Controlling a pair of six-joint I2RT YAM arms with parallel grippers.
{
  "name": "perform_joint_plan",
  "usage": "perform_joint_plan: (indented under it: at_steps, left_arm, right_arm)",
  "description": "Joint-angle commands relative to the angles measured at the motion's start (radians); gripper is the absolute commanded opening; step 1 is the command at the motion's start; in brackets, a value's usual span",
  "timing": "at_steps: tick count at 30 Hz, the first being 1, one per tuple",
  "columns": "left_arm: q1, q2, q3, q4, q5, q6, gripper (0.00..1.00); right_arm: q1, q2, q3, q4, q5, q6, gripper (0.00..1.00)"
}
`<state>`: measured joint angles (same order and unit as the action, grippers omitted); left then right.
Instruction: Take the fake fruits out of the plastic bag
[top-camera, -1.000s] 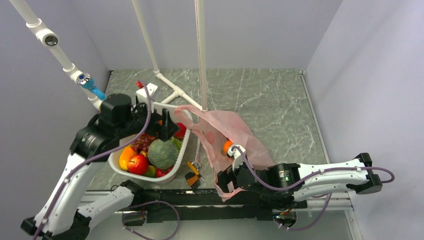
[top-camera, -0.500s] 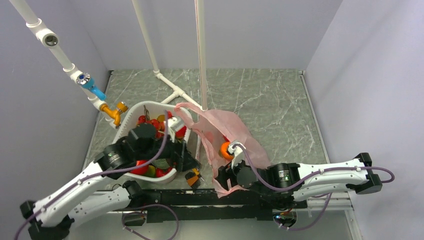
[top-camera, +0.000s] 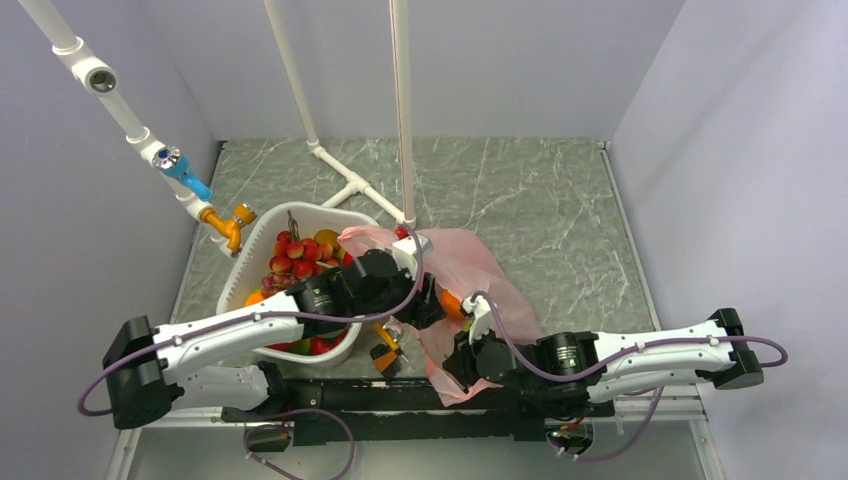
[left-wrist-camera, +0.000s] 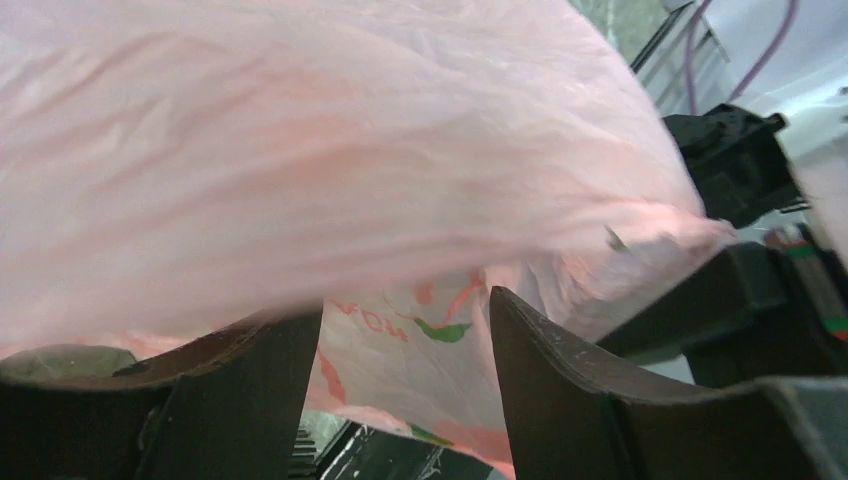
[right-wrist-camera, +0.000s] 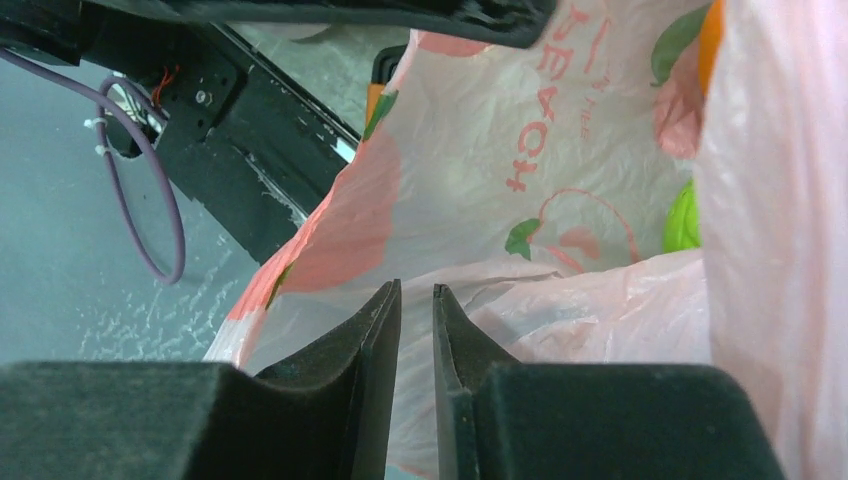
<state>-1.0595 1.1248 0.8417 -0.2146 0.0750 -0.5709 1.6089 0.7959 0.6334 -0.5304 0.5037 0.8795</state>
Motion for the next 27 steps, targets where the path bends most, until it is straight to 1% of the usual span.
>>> perform_joint_plan:
  at_steps: [1, 3, 5, 7, 10, 11, 12, 14, 17, 19, 27]
  left_arm:
    - [-0.033, 0.067, -0.015, 0.132, -0.110, 0.007, 0.72]
    - [-0.038, 0.112, -0.011, 0.139, -0.141, 0.027, 0.77]
    - [-0.041, 0.174, 0.021, 0.133, -0.166, 0.045, 0.78]
    - [-0.044, 0.229, 0.052, 0.119, -0.191, 0.043, 0.77]
    - [-0.044, 0.293, 0.062, 0.145, -0.216, 0.026, 0.70]
    - [-0.043, 0.314, 0.062, 0.156, -0.221, 0.018, 0.71]
    - [-0.044, 0.335, 0.065, 0.168, -0.224, 0.017, 0.74]
    - [-0.043, 0.382, 0.084, 0.177, -0.226, 0.018, 0.83]
    - [-0.044, 0.450, 0.133, 0.170, -0.236, 0.025, 0.90]
    - [-0.044, 0.484, 0.156, 0.170, -0.246, 0.022, 0.99]
    - [-0.043, 0.635, 0.274, 0.152, -0.287, 0.056, 0.99]
  right_arm:
    - [0.004, -0.031, -0.018, 0.017, -0.012, 0.055, 0.20]
    - [0.002, -0.039, -0.034, 0.016, -0.010, 0.063, 0.18]
    - [0.004, -0.048, -0.047, 0.012, -0.012, 0.073, 0.16]
    - [0.005, -0.058, -0.056, 0.001, -0.012, 0.086, 0.15]
    - [0.004, -0.081, -0.059, -0.033, 0.002, 0.108, 0.15]
    - [0.003, -0.091, -0.059, -0.048, 0.008, 0.112, 0.15]
    - [0.005, -0.103, -0.061, -0.056, 0.013, 0.114, 0.15]
    - [0.004, -0.129, -0.064, -0.072, 0.022, 0.119, 0.14]
    - [0.004, -0.156, -0.074, -0.080, 0.027, 0.121, 0.14]
    - [0.003, -0.164, -0.078, -0.082, 0.030, 0.120, 0.14]
    - [0.004, -0.138, -0.062, -0.082, 0.040, 0.109, 0.13]
